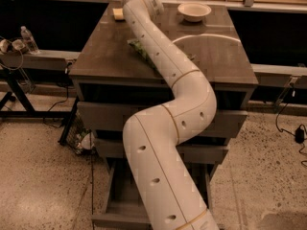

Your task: Place sponge into bottom drawer

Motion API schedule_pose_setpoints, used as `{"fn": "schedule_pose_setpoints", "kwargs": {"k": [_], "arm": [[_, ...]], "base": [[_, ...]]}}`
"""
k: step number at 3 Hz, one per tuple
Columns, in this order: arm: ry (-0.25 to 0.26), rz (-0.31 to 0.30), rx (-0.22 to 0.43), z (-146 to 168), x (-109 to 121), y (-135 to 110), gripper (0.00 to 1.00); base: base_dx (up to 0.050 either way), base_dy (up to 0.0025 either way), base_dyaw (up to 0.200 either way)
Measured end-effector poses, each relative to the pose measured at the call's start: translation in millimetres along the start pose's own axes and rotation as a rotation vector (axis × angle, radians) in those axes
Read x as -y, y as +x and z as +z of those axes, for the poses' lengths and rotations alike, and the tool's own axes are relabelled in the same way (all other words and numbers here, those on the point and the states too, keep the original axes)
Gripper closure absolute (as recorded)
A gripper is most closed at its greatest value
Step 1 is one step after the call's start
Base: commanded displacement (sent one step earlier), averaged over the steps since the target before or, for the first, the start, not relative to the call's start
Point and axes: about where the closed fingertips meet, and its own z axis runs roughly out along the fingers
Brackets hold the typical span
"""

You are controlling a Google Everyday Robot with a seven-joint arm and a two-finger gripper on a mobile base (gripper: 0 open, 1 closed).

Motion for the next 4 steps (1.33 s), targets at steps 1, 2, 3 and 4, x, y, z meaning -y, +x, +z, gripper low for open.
{"fn": "schedule_pose_setpoints", "kwargs": {"k": [1,2,3,4], "arm": [[0.026,-0.056,-0.016,-24.0,18.0,-38.7,1.00],[0.035,-0.058,-0.068,-51.6,35.5,-64.1,1.00],[0.103,-0.050,-0.162,-92.2,80.0,-79.3,1.00],[0.102,-0.051,-0.163,-91.6,79.4,-78.3,0.97]], "base": [[0.000,0.00000,0.000],[0.000,0.00000,0.000],[0.050,0.00001,-0.001],[0.000,0.00000,0.000]]}}
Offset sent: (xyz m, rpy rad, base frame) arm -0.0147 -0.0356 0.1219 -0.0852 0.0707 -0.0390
